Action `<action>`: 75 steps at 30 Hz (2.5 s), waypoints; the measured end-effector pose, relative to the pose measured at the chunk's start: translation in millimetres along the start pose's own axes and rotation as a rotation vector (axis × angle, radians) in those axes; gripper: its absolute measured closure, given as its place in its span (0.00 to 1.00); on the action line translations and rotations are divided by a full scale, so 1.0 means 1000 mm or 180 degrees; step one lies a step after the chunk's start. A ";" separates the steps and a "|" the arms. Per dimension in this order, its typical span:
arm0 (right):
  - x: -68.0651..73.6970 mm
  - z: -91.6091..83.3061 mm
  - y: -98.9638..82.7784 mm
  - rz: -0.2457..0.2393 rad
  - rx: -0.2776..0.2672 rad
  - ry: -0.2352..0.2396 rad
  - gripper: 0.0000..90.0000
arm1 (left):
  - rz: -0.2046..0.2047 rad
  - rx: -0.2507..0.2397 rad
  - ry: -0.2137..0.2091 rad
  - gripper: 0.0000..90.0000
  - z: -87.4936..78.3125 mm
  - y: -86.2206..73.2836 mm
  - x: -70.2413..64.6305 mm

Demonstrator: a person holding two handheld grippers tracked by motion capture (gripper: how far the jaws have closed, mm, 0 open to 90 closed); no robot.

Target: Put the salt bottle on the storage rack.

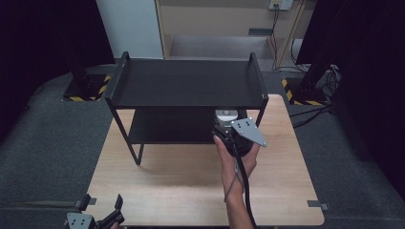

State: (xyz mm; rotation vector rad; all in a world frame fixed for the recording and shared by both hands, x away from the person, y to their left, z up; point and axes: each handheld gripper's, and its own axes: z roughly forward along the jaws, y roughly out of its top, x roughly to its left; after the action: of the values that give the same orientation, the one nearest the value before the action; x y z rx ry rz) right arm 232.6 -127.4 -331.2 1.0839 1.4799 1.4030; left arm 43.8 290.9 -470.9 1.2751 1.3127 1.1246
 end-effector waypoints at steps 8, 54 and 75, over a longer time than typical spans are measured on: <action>-0.002 0.013 -0.001 0.0026 0.0024 -0.0037 0.36 | -0.0009 0.0008 0.0016 0.03 0.000 0.000 0.002; 0.003 0.044 -0.012 0.0033 0.0050 -0.0106 0.35 | -0.0030 0.0007 -0.0002 0.03 0.001 0.000 0.006; 0.005 0.043 -0.021 0.0104 -0.0028 -0.0147 0.20 | -0.0022 0.0016 -0.0027 0.03 0.000 0.001 0.006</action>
State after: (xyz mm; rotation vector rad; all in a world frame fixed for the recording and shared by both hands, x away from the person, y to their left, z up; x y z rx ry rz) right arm 271.0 -110.3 -354.1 1.1321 1.4279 1.3966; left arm 44.0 296.7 -470.3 1.2768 1.3137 1.1105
